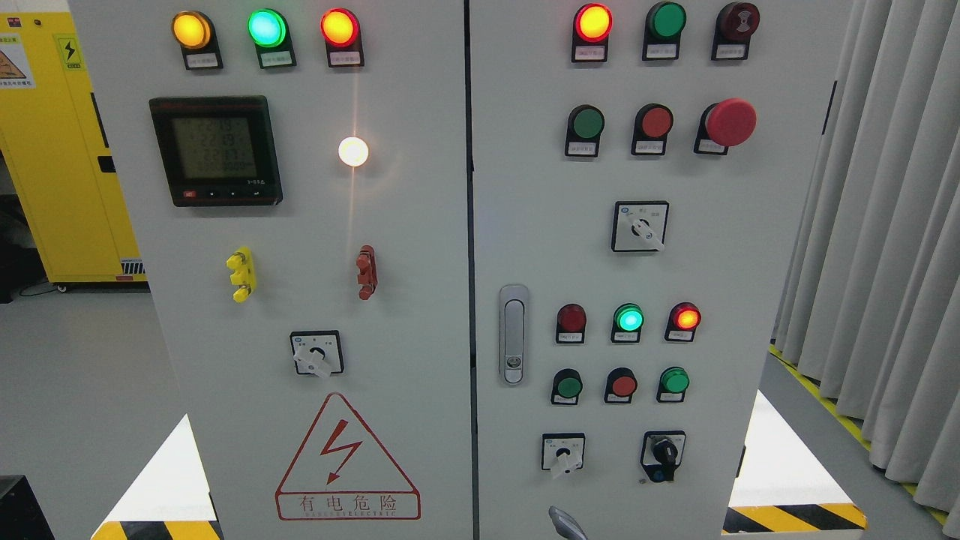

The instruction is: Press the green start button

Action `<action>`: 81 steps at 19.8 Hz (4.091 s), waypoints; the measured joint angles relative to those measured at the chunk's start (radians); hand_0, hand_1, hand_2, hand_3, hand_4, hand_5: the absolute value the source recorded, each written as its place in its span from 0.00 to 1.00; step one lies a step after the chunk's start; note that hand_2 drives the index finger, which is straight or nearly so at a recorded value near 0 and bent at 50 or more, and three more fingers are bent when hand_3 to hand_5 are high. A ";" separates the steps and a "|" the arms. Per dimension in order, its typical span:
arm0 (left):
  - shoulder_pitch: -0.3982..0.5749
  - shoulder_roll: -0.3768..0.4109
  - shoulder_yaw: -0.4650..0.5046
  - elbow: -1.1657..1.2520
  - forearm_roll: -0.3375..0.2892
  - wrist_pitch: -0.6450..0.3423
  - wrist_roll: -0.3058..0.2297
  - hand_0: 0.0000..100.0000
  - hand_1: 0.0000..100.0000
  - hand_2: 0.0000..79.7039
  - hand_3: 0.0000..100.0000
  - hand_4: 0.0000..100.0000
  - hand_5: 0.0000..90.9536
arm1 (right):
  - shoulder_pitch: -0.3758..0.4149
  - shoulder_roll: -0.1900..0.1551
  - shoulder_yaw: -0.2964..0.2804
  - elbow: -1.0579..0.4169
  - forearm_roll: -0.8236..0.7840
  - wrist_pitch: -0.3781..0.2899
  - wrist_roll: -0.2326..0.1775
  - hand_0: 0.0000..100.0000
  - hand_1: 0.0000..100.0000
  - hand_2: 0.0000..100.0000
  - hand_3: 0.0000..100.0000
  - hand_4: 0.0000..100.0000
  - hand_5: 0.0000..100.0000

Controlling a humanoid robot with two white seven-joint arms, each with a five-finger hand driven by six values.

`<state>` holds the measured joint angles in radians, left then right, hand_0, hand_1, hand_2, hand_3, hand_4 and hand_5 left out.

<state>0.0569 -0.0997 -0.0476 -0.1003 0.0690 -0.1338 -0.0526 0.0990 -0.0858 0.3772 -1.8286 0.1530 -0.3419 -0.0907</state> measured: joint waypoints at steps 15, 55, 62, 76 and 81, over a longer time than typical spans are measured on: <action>0.000 0.000 0.000 0.000 0.000 0.000 0.000 0.12 0.56 0.00 0.00 0.00 0.00 | 0.000 0.000 -0.002 0.000 0.001 0.000 0.003 0.38 0.58 0.00 0.10 0.17 0.09; 0.000 0.000 0.000 0.000 0.000 0.000 0.000 0.12 0.56 0.00 0.00 0.00 0.00 | -0.337 0.037 -0.193 0.131 0.904 0.113 -0.069 0.83 0.99 0.01 0.93 0.98 1.00; 0.000 0.000 0.000 0.000 0.000 0.000 0.000 0.12 0.56 0.00 0.00 0.00 0.00 | -0.360 0.041 -0.202 0.171 0.907 0.113 -0.066 0.82 0.97 0.01 0.93 0.98 1.00; 0.000 0.000 0.000 0.000 0.000 0.000 0.000 0.12 0.56 0.00 0.00 0.00 0.00 | -0.381 0.046 -0.213 0.221 0.896 0.112 -0.067 0.83 0.97 0.01 0.93 0.97 1.00; 0.000 0.000 0.000 0.000 0.000 0.000 0.000 0.12 0.56 0.00 0.00 0.00 0.00 | -0.385 0.057 -0.215 0.233 0.895 0.112 -0.073 0.83 0.97 0.01 0.93 0.97 1.00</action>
<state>0.0569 -0.0997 -0.0476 -0.1004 0.0690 -0.1338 -0.0526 -0.2863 -0.0288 0.1625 -1.5960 1.0483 -0.2303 -0.1637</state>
